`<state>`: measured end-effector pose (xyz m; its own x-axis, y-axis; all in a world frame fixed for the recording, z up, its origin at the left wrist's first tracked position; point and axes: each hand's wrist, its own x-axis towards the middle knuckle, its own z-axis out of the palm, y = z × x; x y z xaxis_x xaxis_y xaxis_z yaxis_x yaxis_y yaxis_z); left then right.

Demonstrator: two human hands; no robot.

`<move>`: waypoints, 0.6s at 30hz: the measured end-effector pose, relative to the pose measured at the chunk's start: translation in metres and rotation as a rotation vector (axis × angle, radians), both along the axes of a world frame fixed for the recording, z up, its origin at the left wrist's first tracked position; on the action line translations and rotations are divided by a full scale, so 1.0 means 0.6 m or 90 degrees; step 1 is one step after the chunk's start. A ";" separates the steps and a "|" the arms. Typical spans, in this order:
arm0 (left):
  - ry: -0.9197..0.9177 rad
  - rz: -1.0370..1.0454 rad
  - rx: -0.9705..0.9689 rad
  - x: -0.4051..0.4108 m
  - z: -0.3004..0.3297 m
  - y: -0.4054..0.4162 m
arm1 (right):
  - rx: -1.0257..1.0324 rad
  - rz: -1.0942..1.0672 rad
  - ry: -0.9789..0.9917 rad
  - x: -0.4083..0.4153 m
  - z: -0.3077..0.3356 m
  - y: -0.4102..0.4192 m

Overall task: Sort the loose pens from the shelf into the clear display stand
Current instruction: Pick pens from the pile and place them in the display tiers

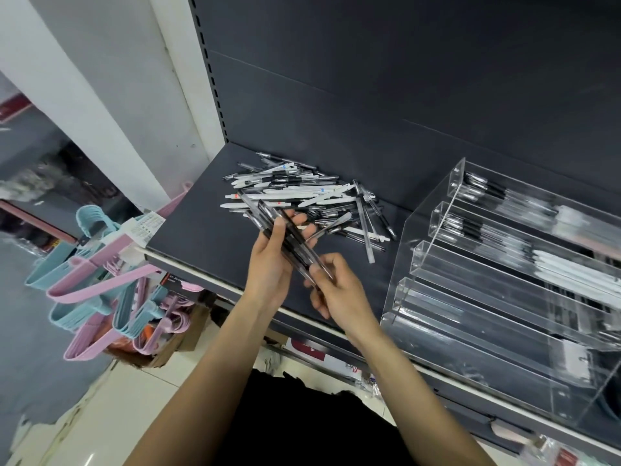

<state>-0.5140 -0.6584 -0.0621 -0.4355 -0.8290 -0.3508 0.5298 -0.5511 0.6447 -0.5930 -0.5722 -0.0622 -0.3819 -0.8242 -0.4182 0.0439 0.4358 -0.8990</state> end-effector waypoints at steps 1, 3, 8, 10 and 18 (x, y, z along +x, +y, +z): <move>0.012 -0.008 -0.002 -0.002 0.003 0.004 | -0.005 0.005 0.045 0.005 -0.001 -0.001; 0.015 -0.018 0.007 -0.006 0.006 0.015 | -0.003 0.002 0.088 0.015 0.000 -0.004; 0.023 -0.048 0.017 -0.001 0.001 0.029 | 0.045 0.078 0.090 0.003 0.023 0.007; 0.012 -0.078 0.013 0.014 -0.004 0.025 | 0.009 0.096 0.151 -0.025 0.037 0.013; -0.082 -0.358 -0.060 0.052 -0.007 0.034 | 0.006 0.236 0.295 -0.083 0.069 -0.114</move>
